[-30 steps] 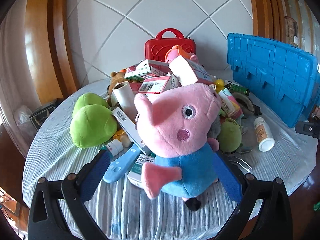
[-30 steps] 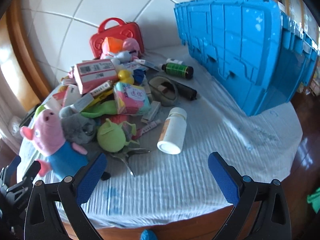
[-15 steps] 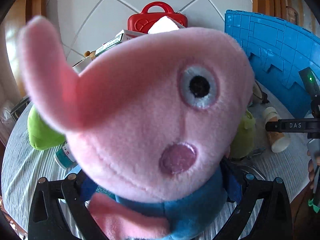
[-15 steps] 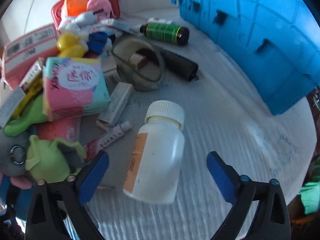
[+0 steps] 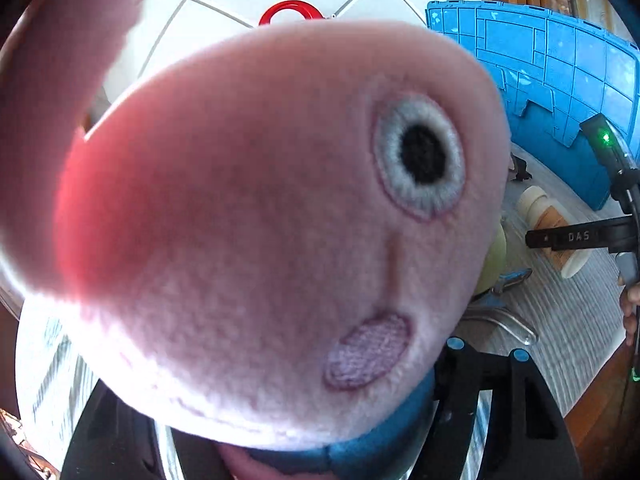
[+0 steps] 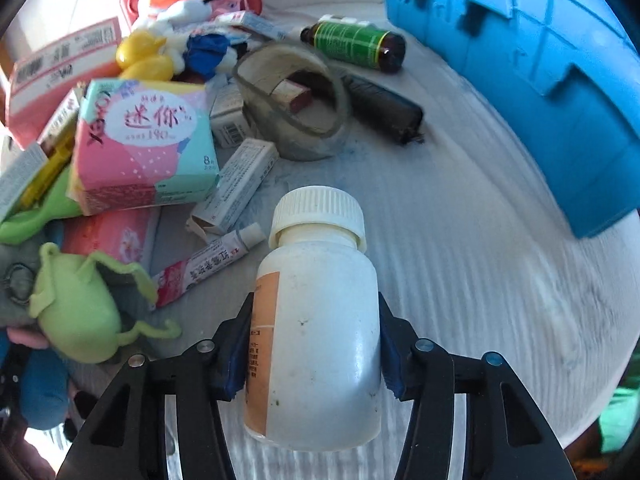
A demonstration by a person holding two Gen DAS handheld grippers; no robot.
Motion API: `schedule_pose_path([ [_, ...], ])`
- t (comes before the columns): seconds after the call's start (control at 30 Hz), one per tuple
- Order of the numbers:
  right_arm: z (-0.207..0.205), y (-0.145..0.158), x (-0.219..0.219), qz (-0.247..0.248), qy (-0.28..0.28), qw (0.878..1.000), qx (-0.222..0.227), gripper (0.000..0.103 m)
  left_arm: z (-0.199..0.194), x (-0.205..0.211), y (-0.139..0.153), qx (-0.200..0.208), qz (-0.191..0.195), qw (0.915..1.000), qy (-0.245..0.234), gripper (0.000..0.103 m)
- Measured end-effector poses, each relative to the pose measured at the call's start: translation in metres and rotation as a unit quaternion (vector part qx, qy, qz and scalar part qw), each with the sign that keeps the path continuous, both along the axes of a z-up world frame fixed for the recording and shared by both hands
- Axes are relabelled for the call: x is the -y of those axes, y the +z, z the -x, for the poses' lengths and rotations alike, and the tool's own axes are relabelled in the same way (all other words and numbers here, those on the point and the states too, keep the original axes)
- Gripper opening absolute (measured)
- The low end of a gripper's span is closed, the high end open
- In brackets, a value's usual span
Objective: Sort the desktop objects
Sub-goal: 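Grasp the pink pig plush with the left tool while the right tool grasps the white bottle, then carry the pig plush and white bottle into the blue crate and release both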
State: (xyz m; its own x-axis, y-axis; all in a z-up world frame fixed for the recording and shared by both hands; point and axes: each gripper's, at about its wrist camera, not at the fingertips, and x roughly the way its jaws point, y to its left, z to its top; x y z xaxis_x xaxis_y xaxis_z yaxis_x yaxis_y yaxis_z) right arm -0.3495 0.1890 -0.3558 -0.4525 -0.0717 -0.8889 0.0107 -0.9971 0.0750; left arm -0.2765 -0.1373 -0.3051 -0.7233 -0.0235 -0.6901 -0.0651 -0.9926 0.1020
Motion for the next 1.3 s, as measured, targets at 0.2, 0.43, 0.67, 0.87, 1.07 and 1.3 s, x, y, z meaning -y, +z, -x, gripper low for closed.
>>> schedule_pose_path([
  [0.2,-0.017,0.035,0.002,0.0,0.004,0.999,-0.04,0.052,-0.026,0.014,0.035,-0.036,0.004,0.9993,-0.009,0.069],
  [0.43,-0.033,0.104,0.012,0.024,0.001,0.993,-0.115,0.052,-0.041,0.013,0.102,-0.106,0.02,0.9936,-0.034,0.069],
  [0.67,-0.063,0.202,0.012,0.034,-0.011,0.975,-0.218,0.052,-0.046,-0.029,0.183,-0.197,0.022,0.974,-0.108,0.069],
  [0.87,-0.087,0.289,-0.019,0.024,-0.042,0.95,-0.309,0.052,-0.036,-0.092,0.249,-0.256,0.0,0.949,-0.183,0.069],
  [1.07,-0.081,0.351,-0.091,0.009,-0.096,0.924,-0.369,0.052,-0.007,-0.175,0.304,-0.275,-0.036,0.9265,-0.255,0.069],
  [1.3,-0.029,0.377,-0.197,-0.015,-0.136,0.918,-0.373,0.052,0.058,-0.3,0.356,-0.269,-0.071,0.9109,-0.305,0.069],
])
